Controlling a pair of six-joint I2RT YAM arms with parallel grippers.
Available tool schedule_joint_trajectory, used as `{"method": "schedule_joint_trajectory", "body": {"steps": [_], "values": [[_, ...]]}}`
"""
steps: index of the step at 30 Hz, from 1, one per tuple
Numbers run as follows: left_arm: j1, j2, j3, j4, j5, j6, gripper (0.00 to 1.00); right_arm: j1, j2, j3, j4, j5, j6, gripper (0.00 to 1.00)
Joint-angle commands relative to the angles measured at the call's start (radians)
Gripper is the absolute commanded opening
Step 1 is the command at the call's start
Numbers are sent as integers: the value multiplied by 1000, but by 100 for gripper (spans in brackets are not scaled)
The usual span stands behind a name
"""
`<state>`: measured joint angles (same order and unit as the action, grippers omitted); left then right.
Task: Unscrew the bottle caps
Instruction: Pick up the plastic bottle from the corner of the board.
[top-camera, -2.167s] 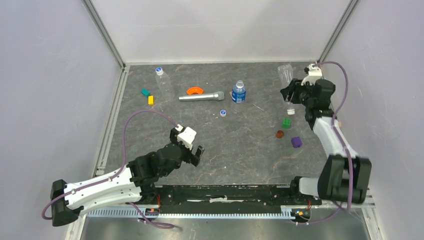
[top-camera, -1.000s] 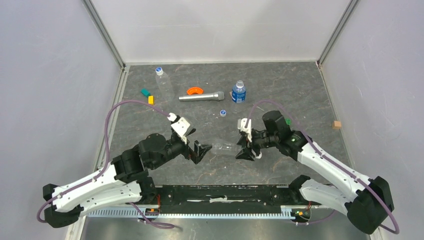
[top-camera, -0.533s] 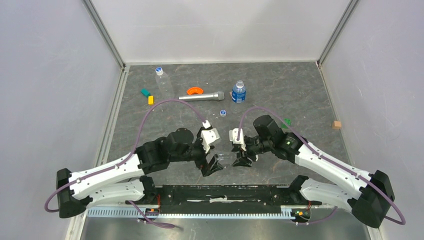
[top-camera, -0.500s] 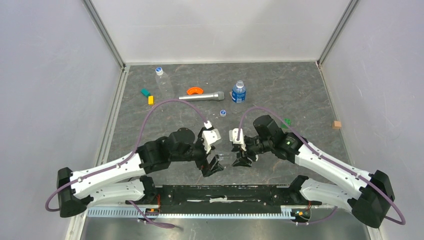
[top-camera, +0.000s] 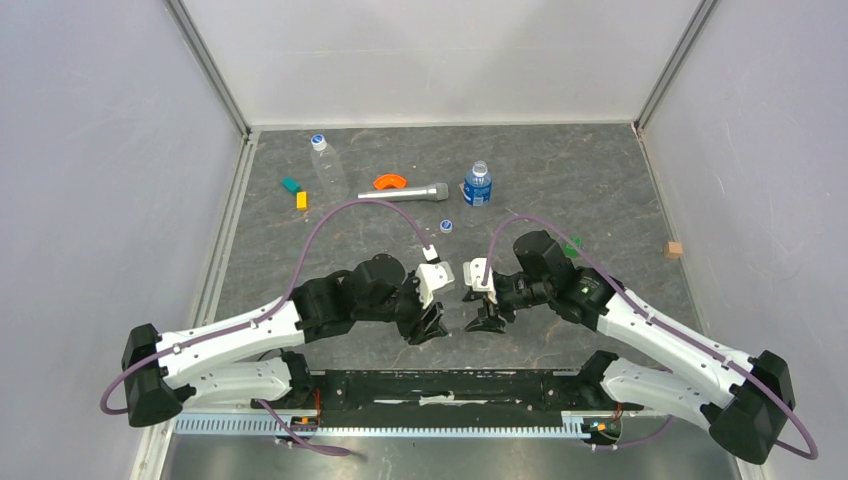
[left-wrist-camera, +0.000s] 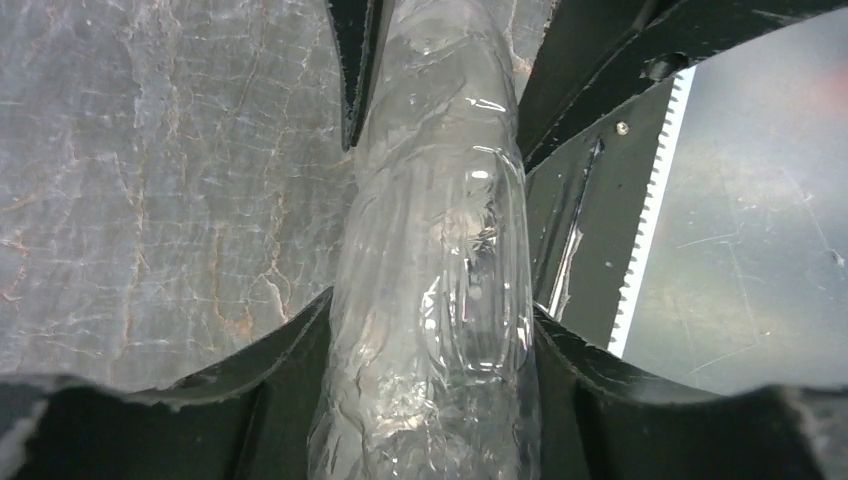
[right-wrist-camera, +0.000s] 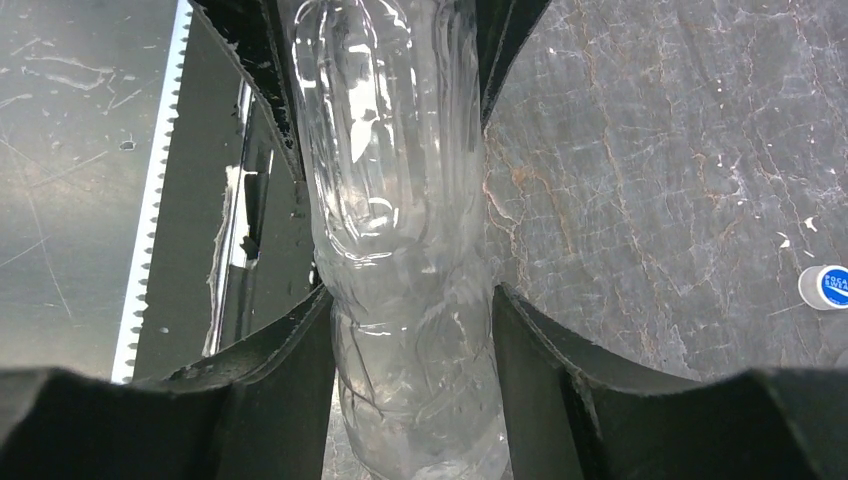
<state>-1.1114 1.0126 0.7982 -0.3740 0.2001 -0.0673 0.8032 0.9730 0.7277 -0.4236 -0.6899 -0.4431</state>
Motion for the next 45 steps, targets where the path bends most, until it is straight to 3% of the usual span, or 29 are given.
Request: {"method": "schedule_joint_trajectory", "body": {"steps": [1, 3, 9, 13, 22, 25, 32, 36, 40, 45], "values": [[2, -19, 8, 27, -53, 21, 45, 4, -16, 27, 56, -21, -3, 32], [1, -27, -7, 43, -79, 20, 38, 5, -20, 22, 71, -24, 1, 34], [1, -49, -34, 66, -148, 6, 21, 4, -49, -2, 193, 148, 98, 79], [2, -117, -89, 115, -314, -31, 15, 4, -82, -35, 316, 270, 225, 91], [1, -312, -213, 243, -369, -37, 12, -43, -206, -73, 520, 634, 625, 96], [2, -379, -252, 290, -375, -28, 12, -113, -232, -89, 527, 668, 787, 96], [1, -473, -307, 363, -341, -5, 13, -244, -250, -229, 727, 504, 1143, 95], [2, -477, -311, 370, -312, -5, 13, -245, -251, -335, 920, 474, 1337, 93], [1, -469, -318, 405, -298, 1, 14, -244, -202, -452, 1214, 429, 1544, 88], [2, -450, -319, 414, -283, 0, 14, -243, -102, -451, 1365, 329, 1619, 82]]}}
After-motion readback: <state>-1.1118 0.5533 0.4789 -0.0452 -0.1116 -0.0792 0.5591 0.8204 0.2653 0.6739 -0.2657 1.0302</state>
